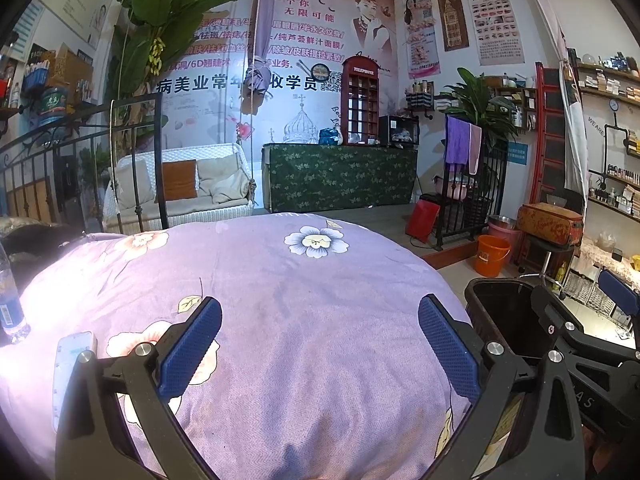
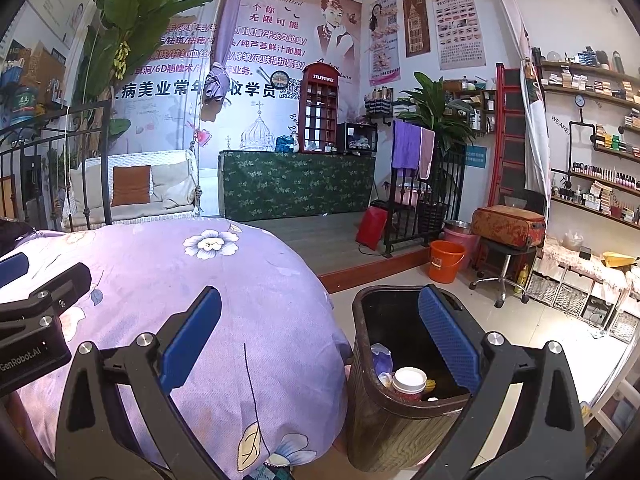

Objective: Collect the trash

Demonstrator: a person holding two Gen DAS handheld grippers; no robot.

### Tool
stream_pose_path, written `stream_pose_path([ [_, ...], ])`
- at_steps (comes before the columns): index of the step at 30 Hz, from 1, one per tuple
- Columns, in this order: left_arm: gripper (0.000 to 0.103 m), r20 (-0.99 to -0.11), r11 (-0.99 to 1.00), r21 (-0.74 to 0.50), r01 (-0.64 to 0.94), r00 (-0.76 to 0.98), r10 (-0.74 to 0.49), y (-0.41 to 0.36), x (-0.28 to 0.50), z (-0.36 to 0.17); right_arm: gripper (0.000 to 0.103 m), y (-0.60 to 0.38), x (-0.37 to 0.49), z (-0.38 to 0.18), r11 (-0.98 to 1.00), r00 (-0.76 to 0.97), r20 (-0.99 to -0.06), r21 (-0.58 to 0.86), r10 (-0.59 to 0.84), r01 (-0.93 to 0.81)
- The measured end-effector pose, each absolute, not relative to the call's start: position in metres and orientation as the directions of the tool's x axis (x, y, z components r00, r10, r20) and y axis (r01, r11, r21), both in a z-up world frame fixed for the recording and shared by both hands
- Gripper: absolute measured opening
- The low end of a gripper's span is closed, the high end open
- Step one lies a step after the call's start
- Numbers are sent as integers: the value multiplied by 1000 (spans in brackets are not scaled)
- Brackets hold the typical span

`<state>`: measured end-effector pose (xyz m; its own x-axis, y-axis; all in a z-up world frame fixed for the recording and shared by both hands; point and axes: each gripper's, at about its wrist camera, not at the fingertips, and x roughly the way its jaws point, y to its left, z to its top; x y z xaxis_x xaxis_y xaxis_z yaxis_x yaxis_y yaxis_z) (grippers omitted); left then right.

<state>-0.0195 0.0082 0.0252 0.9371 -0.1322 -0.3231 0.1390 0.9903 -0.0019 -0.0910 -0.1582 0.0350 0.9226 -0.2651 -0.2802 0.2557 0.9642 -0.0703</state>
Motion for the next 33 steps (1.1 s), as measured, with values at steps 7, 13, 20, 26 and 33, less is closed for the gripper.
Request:
stream_pose_path([
  [7, 97, -326, 990, -7, 140, 936, -134, 6, -20, 22, 97, -160, -89, 33, 964, 921, -286, -68, -266, 257],
  [13, 97, -335, 989, -10, 146, 932, -141, 3, -20, 19, 97, -161, -89, 30, 964, 918, -294, -68, -266, 257],
  [20, 97, -335, 990, -10, 142, 932, -137, 3, -19, 18, 97, -161, -89, 30, 964, 918, -293, -66, -265, 257],
  [26, 97, -326, 990, -17, 137, 936, -135, 2, -22, 18, 97, -165, -88, 27, 965, 918, -298, -66, -263, 255],
  [33, 97, -340, 988, -17, 151, 929, -148, 1, -22, 19, 97, -169, -90, 23, 965, 916, -304, -59, -262, 257],
])
